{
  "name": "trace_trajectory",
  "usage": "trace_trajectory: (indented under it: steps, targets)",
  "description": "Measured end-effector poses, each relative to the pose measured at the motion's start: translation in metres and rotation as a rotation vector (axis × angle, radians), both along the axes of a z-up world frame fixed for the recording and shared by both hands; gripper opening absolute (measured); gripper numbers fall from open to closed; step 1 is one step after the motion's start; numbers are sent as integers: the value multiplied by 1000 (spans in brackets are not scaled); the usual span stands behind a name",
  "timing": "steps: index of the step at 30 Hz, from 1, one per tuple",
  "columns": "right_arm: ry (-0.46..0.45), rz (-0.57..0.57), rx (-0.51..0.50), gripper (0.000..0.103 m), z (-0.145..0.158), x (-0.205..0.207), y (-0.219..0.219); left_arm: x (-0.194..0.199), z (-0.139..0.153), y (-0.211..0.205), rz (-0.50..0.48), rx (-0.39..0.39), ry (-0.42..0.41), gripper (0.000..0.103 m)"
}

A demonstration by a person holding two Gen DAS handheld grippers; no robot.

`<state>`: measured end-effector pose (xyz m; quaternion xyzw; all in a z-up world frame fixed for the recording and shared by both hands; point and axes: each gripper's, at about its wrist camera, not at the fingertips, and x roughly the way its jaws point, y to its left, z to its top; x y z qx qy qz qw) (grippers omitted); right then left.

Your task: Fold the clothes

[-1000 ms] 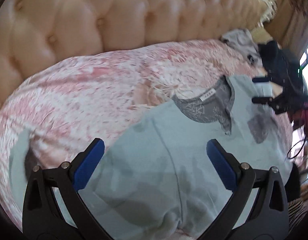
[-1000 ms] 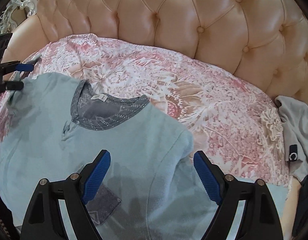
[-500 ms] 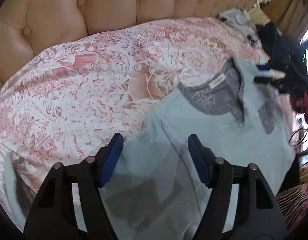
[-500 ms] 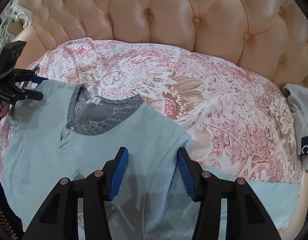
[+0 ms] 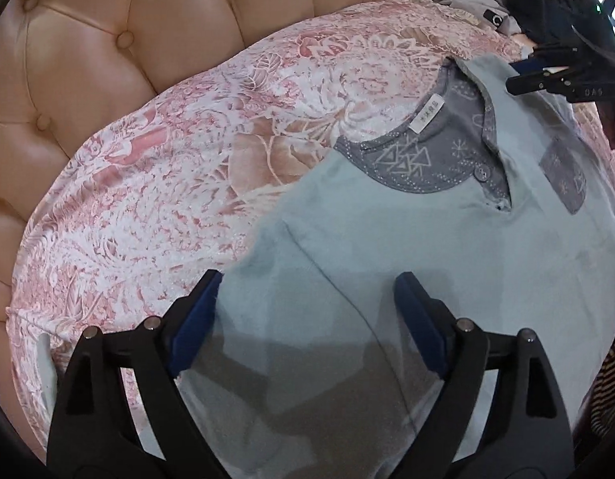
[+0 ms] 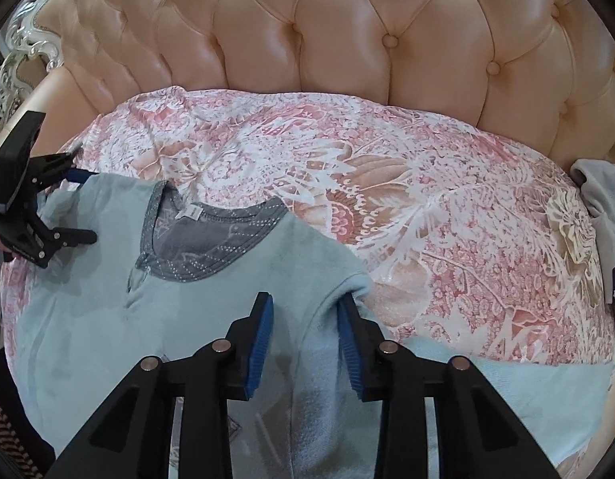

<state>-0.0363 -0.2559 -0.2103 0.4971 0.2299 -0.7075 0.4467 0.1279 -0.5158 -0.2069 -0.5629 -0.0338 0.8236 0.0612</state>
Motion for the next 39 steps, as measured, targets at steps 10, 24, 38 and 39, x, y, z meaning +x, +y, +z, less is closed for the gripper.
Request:
trace_trajectory:
  steps: [10,24,38,39]
  targets:
    - [45,-26,-42,6,12,3,9,0,6,-11,38,16,2,13]
    - [103,-47,-136,6,41,14,26,8,41,0,52,-82,85,6]
    - [173,-101,-149,6,49,-10,7,-23,57,-14,116,-174,133,6]
    - [169,-107,-144,6,46,-15,4,-28,52,-16,126,-175,121,6]
